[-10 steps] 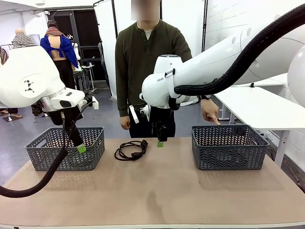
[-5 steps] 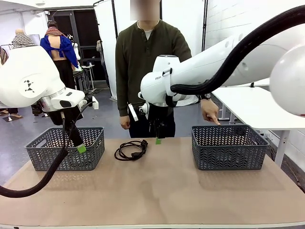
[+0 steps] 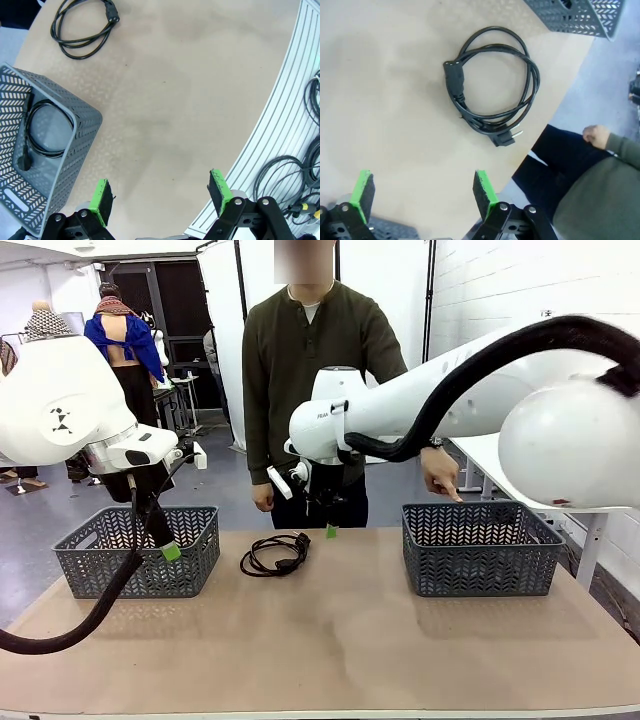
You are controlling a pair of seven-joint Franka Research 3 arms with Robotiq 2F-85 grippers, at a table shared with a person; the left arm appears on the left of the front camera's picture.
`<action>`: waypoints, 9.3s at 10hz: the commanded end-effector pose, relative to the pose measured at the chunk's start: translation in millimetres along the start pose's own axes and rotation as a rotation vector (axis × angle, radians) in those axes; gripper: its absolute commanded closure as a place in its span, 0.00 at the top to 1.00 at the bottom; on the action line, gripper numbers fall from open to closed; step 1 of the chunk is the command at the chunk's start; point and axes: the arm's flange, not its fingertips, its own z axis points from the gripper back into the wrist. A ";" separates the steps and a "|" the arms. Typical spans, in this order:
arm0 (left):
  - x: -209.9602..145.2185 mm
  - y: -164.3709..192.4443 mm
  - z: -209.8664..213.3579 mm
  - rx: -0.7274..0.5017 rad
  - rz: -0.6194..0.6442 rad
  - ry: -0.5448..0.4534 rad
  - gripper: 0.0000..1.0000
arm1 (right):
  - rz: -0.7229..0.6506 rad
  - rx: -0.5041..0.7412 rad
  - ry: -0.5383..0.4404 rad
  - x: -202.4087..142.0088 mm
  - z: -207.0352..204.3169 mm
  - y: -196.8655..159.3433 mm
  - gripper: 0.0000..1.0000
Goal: Organize the cables according to human instructions.
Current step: Pick up a bundle of cables and place it in the basket indicated by the human.
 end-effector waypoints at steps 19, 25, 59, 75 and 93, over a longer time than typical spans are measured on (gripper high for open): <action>0.2 -0.2 1.7 -0.002 0.001 0.003 1.00 | 0.224 0.059 0.015 10.2 -62.4 -44.6 1.00; 0.2 -0.2 1.7 -0.002 0.001 0.003 1.00 | 0.287 0.093 -0.019 18.3 -84.7 -52.9 1.00; 0.2 -0.2 1.7 -0.002 0.001 0.003 1.00 | 0.256 0.325 -0.011 -4.2 -139.7 -72.8 0.00; 0.2 -0.2 1.7 -0.002 0.001 0.003 1.00 | -0.176 0.338 0.125 2.7 22.4 -15.0 0.00; 0.2 -0.2 1.7 -0.002 0.001 0.003 1.00 | -0.283 0.437 0.104 -35.4 82.2 130.8 0.00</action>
